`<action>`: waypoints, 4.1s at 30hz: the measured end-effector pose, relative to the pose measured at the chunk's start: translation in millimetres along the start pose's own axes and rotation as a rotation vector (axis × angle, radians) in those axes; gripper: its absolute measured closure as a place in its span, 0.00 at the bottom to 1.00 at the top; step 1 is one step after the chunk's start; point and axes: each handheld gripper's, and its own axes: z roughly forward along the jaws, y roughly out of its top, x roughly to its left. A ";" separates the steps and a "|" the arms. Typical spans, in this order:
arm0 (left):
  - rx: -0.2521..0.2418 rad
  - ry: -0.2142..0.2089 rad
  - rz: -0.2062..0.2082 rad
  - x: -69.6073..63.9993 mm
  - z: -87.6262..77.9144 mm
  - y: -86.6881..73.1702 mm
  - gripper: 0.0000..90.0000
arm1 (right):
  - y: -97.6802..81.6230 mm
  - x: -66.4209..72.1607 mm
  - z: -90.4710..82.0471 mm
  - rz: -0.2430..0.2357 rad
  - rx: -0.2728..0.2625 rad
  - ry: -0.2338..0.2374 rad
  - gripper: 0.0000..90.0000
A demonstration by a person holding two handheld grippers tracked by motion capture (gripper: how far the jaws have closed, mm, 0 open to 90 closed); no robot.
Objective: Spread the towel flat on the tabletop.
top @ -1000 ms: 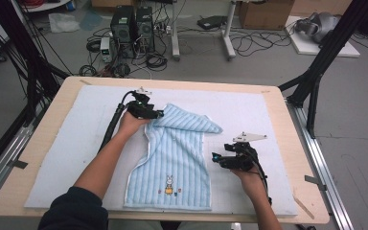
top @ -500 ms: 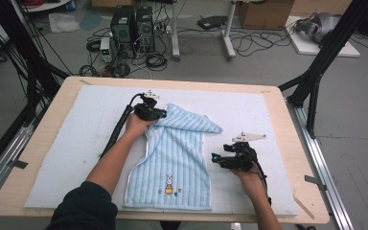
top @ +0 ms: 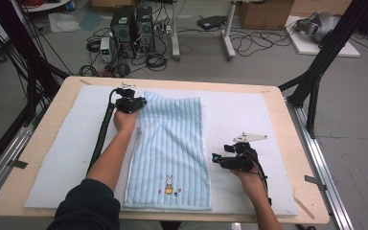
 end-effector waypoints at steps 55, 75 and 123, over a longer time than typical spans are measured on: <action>0.067 -0.191 0.061 -9.7 -65.2 -56.8 0.96 | 60.9 6.8 91.0 -0.099 0.089 -0.270 0.92; -0.068 -0.385 0.103 -9.7 -134.0 -87.8 0.38 | 16.5 29.2 28.8 -0.102 0.043 -0.113 0.47; 0.163 -0.651 0.409 -66.9 -219.2 -169.0 0.94 | -65.0 111.5 -41.3 -0.170 0.156 0.059 0.94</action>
